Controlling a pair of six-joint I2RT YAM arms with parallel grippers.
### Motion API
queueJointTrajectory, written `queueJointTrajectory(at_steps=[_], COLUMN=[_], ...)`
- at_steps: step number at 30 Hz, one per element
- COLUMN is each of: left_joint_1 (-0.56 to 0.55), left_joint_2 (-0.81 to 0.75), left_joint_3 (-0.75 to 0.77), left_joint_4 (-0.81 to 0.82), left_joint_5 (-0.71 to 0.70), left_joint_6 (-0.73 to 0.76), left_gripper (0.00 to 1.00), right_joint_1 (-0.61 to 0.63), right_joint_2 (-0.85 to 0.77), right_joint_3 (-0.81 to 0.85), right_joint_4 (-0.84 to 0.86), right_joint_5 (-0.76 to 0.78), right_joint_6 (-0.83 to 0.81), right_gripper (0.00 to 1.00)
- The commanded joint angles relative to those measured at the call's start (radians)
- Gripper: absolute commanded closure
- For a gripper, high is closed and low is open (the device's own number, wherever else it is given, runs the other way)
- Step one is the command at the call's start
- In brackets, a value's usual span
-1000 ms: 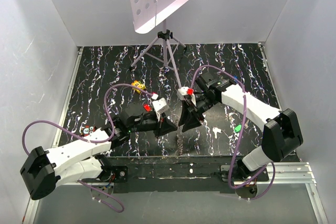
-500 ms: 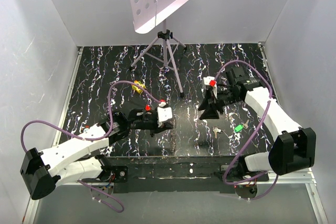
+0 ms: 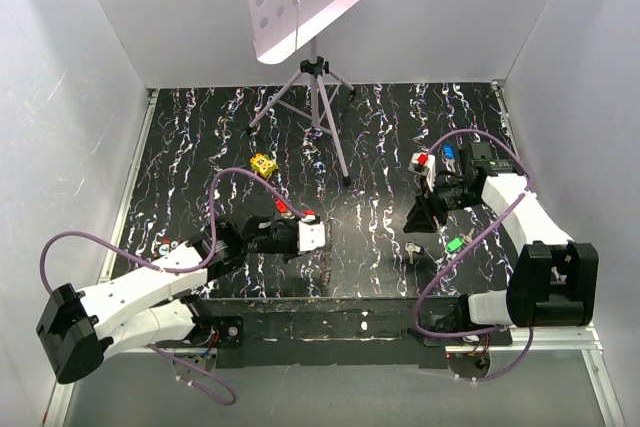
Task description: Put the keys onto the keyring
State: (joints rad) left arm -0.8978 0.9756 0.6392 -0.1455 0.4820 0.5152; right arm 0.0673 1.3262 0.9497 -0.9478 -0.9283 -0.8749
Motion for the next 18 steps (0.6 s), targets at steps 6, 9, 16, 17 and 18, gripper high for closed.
queueJointTrajectory(at_steps=[6, 9, 16, 17, 18], left_joint_1=[0.0, 0.0, 0.0, 0.0, -0.001], left_joint_2=[-0.048, -0.06, -0.08, -0.083, -0.084], left_joint_3=[0.022, 0.019, 0.019, 0.02, 0.019], left_joint_4=[0.02, 0.018, 0.012, 0.009, 0.011], left_joint_5=[-0.023, -0.028, -0.028, -0.028, -0.028], left_joint_6=[0.022, 0.025, 0.025, 0.023, 0.022], left_gripper=[1.0, 1.0, 1.0, 1.0, 1.0], right_joint_1=[-0.004, -0.003, 0.008, 0.015, 0.025], right_joint_2=[0.174, 0.188, 0.182, 0.185, 0.182], right_joint_3=[0.043, 0.026, -0.034, -0.04, -0.048], right_joint_4=[-0.046, -0.016, 0.076, 0.089, 0.105], right_joint_5=[0.186, 0.189, 0.238, 0.25, 0.262], right_joint_6=[0.054, 0.086, 0.142, 0.145, 0.148], right_gripper=[0.55, 0.56, 0.57, 0.57, 0.57])
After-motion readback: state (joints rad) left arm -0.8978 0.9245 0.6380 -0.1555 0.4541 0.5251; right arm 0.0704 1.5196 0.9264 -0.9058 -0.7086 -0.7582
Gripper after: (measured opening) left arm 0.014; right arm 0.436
